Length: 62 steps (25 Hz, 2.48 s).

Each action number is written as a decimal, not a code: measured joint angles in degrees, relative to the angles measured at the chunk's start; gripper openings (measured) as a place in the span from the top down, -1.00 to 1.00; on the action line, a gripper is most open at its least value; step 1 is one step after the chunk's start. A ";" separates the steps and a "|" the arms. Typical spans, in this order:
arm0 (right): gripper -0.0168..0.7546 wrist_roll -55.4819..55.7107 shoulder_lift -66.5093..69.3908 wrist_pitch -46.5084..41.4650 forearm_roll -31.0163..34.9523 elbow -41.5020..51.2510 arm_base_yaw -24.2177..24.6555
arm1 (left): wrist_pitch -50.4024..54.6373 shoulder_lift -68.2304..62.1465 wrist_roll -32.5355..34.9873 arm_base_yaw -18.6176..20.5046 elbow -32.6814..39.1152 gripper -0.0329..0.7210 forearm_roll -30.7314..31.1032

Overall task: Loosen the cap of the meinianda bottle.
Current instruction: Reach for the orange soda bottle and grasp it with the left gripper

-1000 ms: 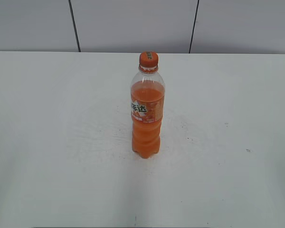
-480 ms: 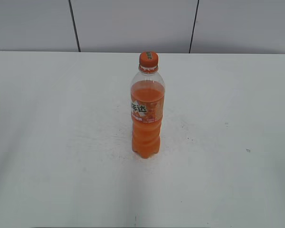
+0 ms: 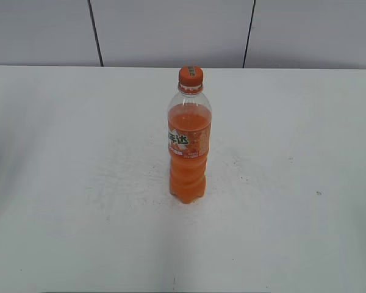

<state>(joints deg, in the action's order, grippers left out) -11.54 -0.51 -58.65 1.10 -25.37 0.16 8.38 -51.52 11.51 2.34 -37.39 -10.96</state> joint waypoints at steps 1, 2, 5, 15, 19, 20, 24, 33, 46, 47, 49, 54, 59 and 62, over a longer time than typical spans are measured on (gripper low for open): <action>-0.38 0.00 0.00 0.00 0.00 0.00 0.00 | -2.13 -2.05 0.00 -0.47 0.00 -0.47 0.23; -0.38 0.00 0.00 0.00 -0.04 0.00 0.00 | -4.73 -4.08 0.00 -1.39 0.00 -0.47 0.70; -0.38 0.00 0.00 0.00 -0.04 0.00 0.00 | -12.18 -10.02 -4.45 -4.95 0.00 -0.47 5.83; -0.38 0.00 0.00 0.01 -0.04 0.00 0.00 | -40.43 -24.82 -37.97 -5.97 3.56 -0.47 46.95; -0.38 0.00 0.00 0.01 -0.04 0.00 0.00 | -50.47 -26.72 -40.21 -4.67 4.12 -0.47 63.97; -0.38 0.00 0.00 0.01 -0.04 0.00 0.00 | -54.15 -27.26 -41.76 -3.74 4.12 -0.47 68.24; -0.38 0.00 0.00 0.01 -0.04 0.00 0.00 | -66.28 -31.56 -48.68 1.55 4.12 -0.47 78.45; -0.38 0.00 0.00 0.01 -0.04 0.00 0.00 | -76.93 -44.41 -49.68 3.49 1.10 -0.58 90.67; -0.38 0.00 0.00 0.01 -0.04 0.00 0.00 | -77.52 -57.74 -42.78 -2.17 -5.98 -0.80 95.63; -0.38 0.00 0.00 0.01 -0.04 0.00 0.00 | -77.52 -58.79 -42.77 -2.97 -7.29 -0.78 95.75; -0.38 0.00 0.00 0.01 -0.04 0.00 0.00 | -77.52 -61.20 -42.66 -5.17 -9.89 -0.76 95.85; -0.38 0.00 0.00 0.01 -0.04 0.00 0.00 | -77.52 -65.37 -42.63 -10.66 -13.94 -0.70 95.92; -0.38 0.00 0.00 0.01 -0.04 0.00 0.00 | -77.58 -69.92 -41.92 -15.04 -16.41 -0.66 95.07; -0.38 0.00 0.00 0.01 -0.04 0.00 0.00 | -77.58 -72.68 -41.86 -16.74 -18.69 -0.66 93.76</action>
<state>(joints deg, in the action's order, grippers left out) -11.54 -0.51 -58.64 1.06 -25.37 0.16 -69.20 -124.20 -30.35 -14.41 -56.08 82.80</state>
